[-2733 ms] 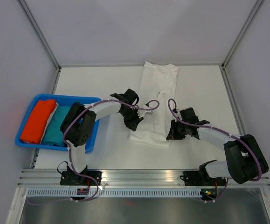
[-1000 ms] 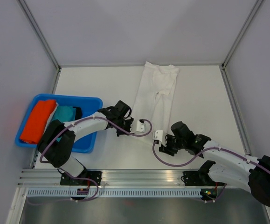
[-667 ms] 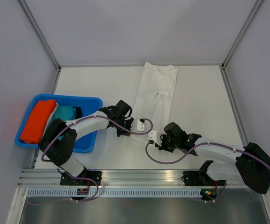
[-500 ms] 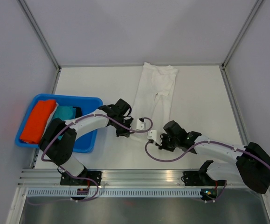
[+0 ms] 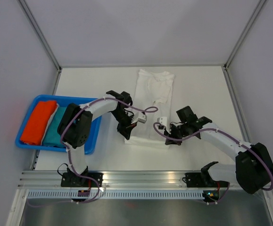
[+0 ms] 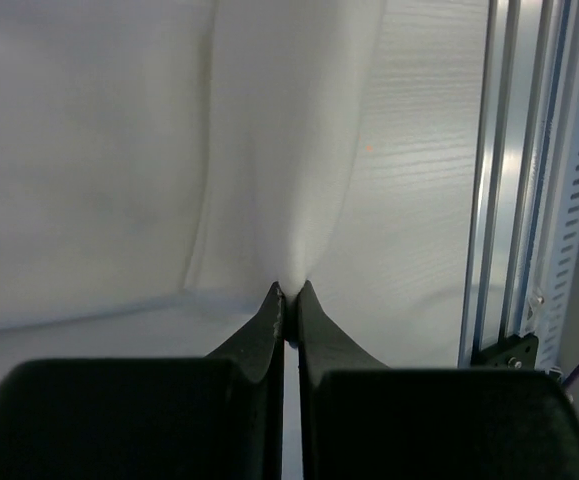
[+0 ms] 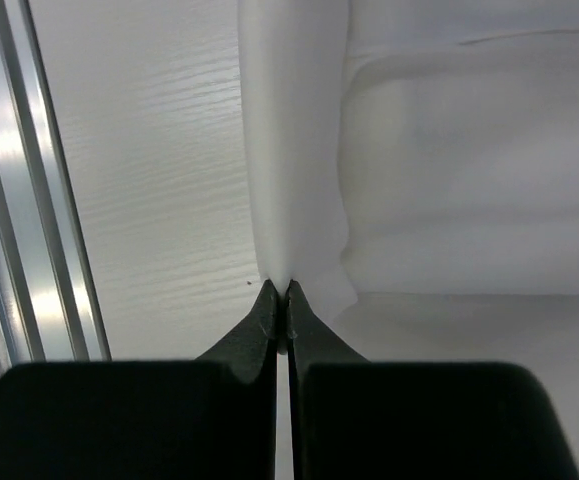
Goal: Roll the t-shirts
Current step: Roll the tshirt
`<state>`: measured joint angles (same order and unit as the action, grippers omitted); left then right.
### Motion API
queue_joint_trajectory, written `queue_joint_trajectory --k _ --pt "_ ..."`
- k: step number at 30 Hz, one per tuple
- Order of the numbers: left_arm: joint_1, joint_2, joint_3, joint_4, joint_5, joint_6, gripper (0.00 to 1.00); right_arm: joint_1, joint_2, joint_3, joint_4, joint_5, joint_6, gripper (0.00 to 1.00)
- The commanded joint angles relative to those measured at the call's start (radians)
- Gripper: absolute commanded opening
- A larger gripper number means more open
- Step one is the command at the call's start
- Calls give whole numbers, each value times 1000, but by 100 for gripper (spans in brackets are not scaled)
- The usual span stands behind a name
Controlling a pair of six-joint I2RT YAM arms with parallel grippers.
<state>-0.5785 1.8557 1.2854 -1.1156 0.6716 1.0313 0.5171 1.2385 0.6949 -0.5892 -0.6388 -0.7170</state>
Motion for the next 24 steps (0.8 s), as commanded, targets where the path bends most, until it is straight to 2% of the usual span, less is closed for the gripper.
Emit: queue_joint_trajectory --k 1,6,11,13,16,18,20,22,24 --pt "61 97 106 -96 74 0 2 -81 38 29 43 -88 31 0" --pt "89 131 149 -40 62 -66 2 -137 160 48 138 -125 93 0" --pt "95 151 154 -10 33 -103 2 -144 210 38 232 -90 177 1" --pt "97 154 146 -9 26 -108 2 -150 211 34 264 -41 204 6" --pt "98 160 138 2 22 -125 3 -154 220 49 304 14 281 28" --pt "103 161 144 14 22 -149 4 -158 231 87 298 36 316 32" --pt "106 166 153 23 25 -163 9 -183 220 107 285 33 372 36" --pt "109 165 160 30 25 -180 19 -213 182 126 270 34 407 36" --pt "115 157 163 72 16 -236 20 -216 152 162 209 56 413 36"
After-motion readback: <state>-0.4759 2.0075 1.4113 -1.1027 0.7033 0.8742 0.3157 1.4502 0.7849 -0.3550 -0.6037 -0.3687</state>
